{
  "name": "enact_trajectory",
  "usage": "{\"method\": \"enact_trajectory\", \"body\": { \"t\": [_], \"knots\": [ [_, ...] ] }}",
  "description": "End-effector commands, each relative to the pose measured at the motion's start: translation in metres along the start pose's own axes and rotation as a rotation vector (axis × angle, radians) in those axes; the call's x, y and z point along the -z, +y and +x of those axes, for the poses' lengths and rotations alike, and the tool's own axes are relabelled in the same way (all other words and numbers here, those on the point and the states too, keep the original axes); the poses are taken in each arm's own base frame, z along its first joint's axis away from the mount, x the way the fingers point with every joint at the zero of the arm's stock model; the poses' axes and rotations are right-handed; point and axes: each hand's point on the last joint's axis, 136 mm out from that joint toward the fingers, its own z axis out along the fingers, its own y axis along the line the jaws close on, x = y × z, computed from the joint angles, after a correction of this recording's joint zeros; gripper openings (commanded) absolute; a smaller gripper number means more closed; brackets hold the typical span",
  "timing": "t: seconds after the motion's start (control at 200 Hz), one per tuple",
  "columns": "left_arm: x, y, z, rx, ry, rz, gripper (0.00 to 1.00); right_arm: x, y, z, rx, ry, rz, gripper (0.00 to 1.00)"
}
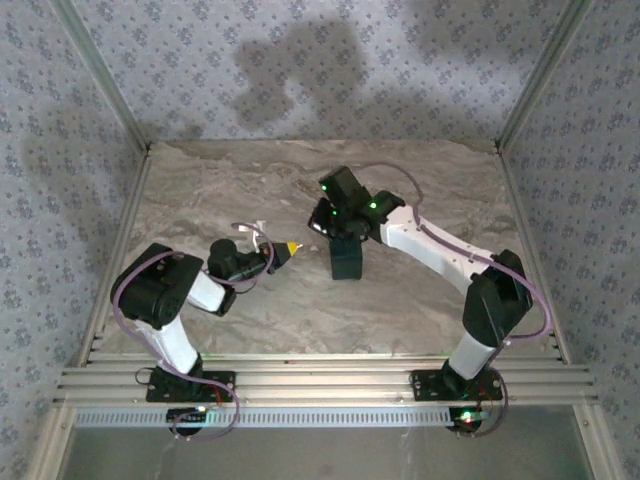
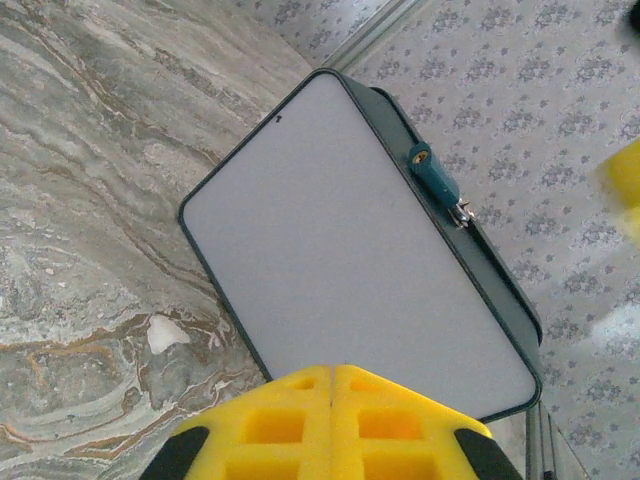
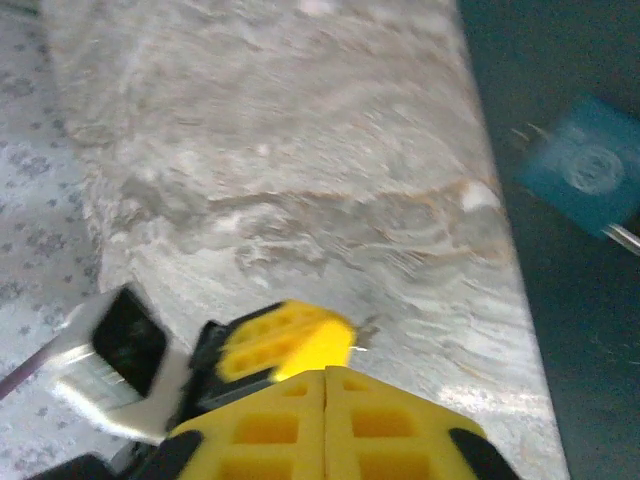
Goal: Unlock the padlock with the key
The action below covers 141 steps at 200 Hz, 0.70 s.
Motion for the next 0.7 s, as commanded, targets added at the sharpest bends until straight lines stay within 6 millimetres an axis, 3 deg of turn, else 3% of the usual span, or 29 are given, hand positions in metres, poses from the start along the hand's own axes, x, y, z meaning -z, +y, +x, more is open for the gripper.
{"method": "enact_trajectory", "body": {
  "t": [0.0, 0.065, 0.16, 0.205, 0.335, 0.7],
  "knots": [
    [0.003, -0.01, -0.003, -0.024, 0.004, 0.024, 0.0, 0.021, -0.011, -0.002, 0.244, -0.039, 0.175, 0.28],
    [0.004, -0.01, -0.003, -0.028, 0.014, 0.014, 0.0, 0.032, -0.017, -0.003, 0.306, -0.059, 0.248, 0.47],
    [0.007, -0.012, -0.003, -0.046, 0.033, -0.009, 0.0, 0.049, -0.046, -0.004, 0.364, -0.069, 0.413, 0.76],
    [0.009, -0.013, -0.003, -0.06, 0.044, -0.023, 0.0, 0.053, -0.059, -0.003, 0.408, -0.051, 0.474, 0.82],
    [0.015, -0.017, -0.005, -0.106, 0.077, -0.067, 0.0, 0.053, -0.084, -0.001, 0.442, -0.032, 0.599, 0.88],
    [0.032, -0.028, -0.007, -0.153, 0.077, -0.111, 0.0, 0.0, -0.109, 0.006, 0.516, 0.09, 0.699, 0.89]
  ]
}}
